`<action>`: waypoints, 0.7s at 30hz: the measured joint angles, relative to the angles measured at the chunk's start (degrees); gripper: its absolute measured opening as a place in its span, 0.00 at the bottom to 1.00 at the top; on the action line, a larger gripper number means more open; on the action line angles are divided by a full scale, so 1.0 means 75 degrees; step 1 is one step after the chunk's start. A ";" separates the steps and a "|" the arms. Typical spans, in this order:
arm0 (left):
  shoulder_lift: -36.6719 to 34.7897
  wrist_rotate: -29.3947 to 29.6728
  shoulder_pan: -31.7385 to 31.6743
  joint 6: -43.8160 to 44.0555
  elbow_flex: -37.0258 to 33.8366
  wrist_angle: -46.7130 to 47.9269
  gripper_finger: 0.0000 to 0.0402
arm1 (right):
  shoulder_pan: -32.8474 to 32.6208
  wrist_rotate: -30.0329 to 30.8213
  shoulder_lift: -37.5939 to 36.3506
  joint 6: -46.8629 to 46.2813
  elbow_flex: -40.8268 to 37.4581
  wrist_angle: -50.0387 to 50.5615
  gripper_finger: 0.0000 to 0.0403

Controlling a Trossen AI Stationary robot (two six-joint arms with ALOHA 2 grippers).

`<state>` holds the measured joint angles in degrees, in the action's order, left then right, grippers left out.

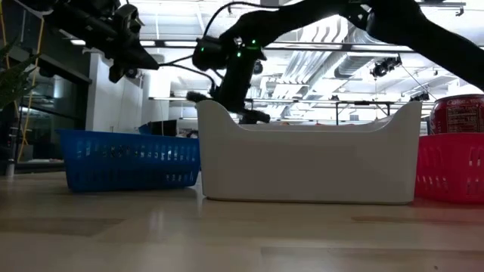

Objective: Sort candy
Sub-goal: Adjust the orange soda can on the table

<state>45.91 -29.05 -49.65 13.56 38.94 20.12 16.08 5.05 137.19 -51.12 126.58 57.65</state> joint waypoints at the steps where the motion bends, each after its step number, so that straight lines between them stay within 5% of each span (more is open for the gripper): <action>1: 0.0002 0.0002 0.0000 0.0065 0.0000 -0.0006 0.00 | 0.0002 0.0143 0.0082 -0.0003 0.0000 -0.0001 0.80; 16: 0.0006 0.0002 0.0009 0.0781 0.0000 -0.0044 0.00 | -0.0022 0.0614 0.0630 0.0367 0.0026 0.0101 0.80; 21: 0.0006 0.0002 0.0009 0.0783 0.0000 -0.0045 0.00 | 0.0094 0.0020 0.0770 0.0640 0.0032 0.0172 0.80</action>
<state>45.95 -29.04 -49.58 19.43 38.94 19.78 16.79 5.20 142.96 -46.32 126.82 58.95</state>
